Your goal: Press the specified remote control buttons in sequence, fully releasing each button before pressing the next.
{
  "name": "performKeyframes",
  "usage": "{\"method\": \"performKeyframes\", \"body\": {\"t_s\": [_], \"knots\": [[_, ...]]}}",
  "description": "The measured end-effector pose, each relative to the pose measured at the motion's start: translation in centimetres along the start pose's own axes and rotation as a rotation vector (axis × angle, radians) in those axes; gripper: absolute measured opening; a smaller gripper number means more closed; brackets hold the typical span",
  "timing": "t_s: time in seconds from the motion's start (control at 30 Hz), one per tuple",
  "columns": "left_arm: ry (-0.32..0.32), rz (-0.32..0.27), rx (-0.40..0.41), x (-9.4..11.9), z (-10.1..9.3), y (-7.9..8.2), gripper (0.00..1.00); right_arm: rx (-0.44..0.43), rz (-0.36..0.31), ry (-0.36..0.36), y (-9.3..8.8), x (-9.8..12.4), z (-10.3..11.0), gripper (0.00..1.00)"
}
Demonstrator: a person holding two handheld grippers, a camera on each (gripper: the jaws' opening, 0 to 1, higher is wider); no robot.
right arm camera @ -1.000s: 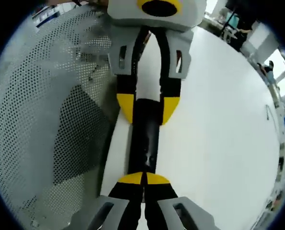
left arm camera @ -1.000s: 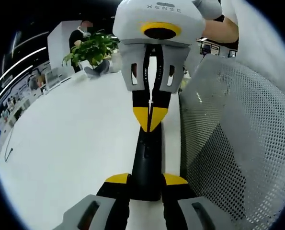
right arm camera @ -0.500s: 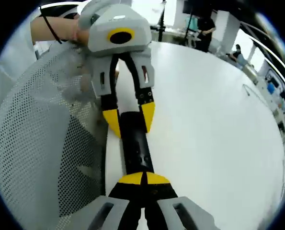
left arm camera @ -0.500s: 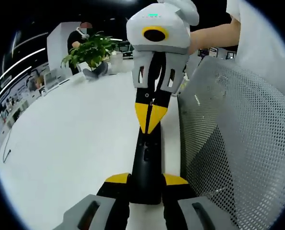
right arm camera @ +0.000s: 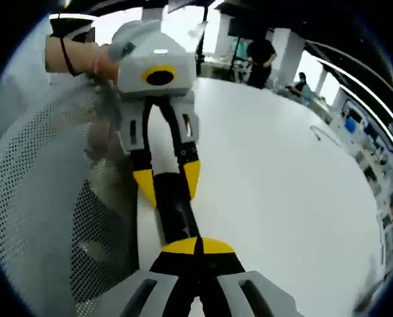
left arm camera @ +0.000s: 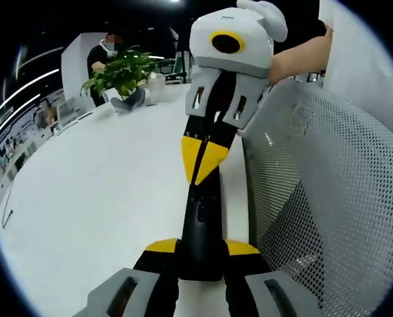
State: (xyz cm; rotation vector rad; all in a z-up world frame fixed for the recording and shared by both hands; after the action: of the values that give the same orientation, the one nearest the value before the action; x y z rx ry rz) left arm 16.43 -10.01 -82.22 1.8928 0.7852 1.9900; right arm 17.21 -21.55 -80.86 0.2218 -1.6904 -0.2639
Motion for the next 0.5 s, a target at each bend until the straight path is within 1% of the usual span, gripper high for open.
{"method": "performKeyframes", "body": {"t_s": [0.03, 0.07, 0.1, 0.17, 0.23, 0.3, 0.37, 0.4, 0.43, 0.47, 0.5], "knots": [[0.001, -0.001, 0.002, 0.0, 0.0, 0.0, 0.24, 0.058, -0.04, -0.047, 0.5, 0.3, -0.2, 0.0], [0.002, -0.001, 0.002, 0.0, 0.0, -0.1, 0.24, 0.012, -0.011, -0.024, -0.1, 0.3, 0.2, 0.0], [0.001, -0.001, 0.0, 0.0, 0.0, 0.0, 0.24, 0.013, -0.014, -0.023, -0.1, 0.3, 0.1, 0.0], [0.001, 0.0, -0.001, 0.0, 0.0, 0.0, 0.24, -0.011, -0.01, -0.01, 0.1, 0.2, -0.2, 0.0], [0.002, 0.001, 0.0, 0.0, -0.1, 0.0, 0.24, -0.011, 0.0, 0.001, 0.1, 0.1, -0.3, 0.0], [0.002, 0.0, 0.001, 0.0, -0.1, 0.0, 0.24, 0.018, 0.025, 0.011, 0.3, 0.1, -0.3, 0.0], [0.002, -0.001, 0.003, 0.0, -0.1, 0.0, 0.24, 0.027, 0.062, 0.029, 0.5, 0.1, -0.4, 0.0], [0.003, -0.001, 0.003, 0.0, -0.1, 0.0, 0.24, 0.042, 0.091, 0.036, 0.6, 0.1, -0.5, 0.0], [0.004, -0.003, 0.002, 0.0, 0.0, 0.0, 0.24, 0.078, 0.121, 0.03, 0.7, 0.0, -0.5, 0.0], [0.004, -0.004, 0.001, 0.0, 0.0, 0.0, 0.24, 0.119, 0.136, 0.026, 0.9, 0.0, -0.5, 0.0], [0.004, -0.005, 0.002, 0.0, 0.0, 0.0, 0.24, 0.141, 0.155, 0.022, 1.0, 0.0, -0.5, 0.0]]}}
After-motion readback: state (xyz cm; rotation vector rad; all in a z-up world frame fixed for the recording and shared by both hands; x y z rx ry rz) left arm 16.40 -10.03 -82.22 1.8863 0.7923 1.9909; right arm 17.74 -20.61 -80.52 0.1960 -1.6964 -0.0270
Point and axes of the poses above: the point that each gripper's makers call its tool centre point, and the gripper's own axes: x roughly backward along the fingers, z roughly to its left, y roughly out of its top, the point moved 6 cm from there along x, roughly backward along the fingers, and after that the axes turned 14 degrees about z, right-handed, at the moved point
